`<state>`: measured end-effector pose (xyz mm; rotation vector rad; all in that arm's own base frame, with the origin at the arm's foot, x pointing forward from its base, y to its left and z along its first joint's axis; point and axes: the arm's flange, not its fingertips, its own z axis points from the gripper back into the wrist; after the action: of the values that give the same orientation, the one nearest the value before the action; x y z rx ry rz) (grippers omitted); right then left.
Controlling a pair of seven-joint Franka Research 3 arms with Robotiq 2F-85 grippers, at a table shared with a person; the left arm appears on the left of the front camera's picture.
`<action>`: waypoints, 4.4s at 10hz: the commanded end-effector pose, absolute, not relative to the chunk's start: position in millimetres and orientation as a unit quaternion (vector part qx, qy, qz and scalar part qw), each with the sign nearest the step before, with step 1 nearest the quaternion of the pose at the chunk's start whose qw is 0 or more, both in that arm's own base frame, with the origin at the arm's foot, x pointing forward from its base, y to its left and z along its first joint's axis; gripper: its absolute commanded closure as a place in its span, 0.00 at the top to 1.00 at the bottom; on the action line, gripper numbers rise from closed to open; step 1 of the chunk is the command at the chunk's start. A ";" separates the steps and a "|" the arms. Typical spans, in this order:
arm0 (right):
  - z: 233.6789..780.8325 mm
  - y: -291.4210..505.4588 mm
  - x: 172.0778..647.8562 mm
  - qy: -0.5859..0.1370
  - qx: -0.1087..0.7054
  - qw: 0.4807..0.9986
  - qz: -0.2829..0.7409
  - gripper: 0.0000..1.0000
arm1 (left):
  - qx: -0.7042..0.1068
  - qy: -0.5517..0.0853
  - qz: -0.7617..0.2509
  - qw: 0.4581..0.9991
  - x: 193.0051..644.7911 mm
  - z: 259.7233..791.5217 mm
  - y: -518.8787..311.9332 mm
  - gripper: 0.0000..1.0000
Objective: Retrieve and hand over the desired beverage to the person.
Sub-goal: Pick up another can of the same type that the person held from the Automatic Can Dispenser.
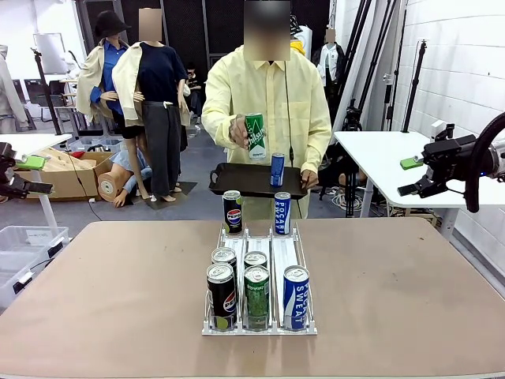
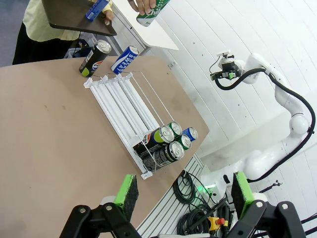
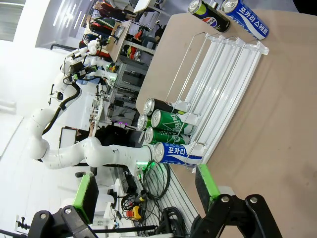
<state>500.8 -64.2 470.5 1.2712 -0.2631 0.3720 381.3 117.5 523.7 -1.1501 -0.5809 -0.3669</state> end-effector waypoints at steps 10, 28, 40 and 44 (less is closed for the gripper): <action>470.9 -63.4 500.5 -0.120 0.590 0.779 0.173 1.00 | -0.541 -0.276 -0.170 0.776 381.1 526.1 117.6 1.00; 470.9 -63.4 500.5 -0.120 0.590 0.779 0.173 1.00 | -0.541 -0.276 -0.170 0.776 381.1 526.1 117.6 1.00; 470.9 -63.4 500.5 -0.120 0.590 0.779 0.173 1.00 | -0.541 -0.276 -0.170 0.776 381.1 526.1 117.6 1.00; 470.9 -63.4 500.5 -0.120 0.590 0.779 0.173 1.00 | -0.533 -0.269 -0.170 0.784 381.3 523.7 117.5 1.00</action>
<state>500.8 -64.2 470.5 1.2712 -0.2631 0.3720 381.3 117.4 523.6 -1.1498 -0.5802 -0.3672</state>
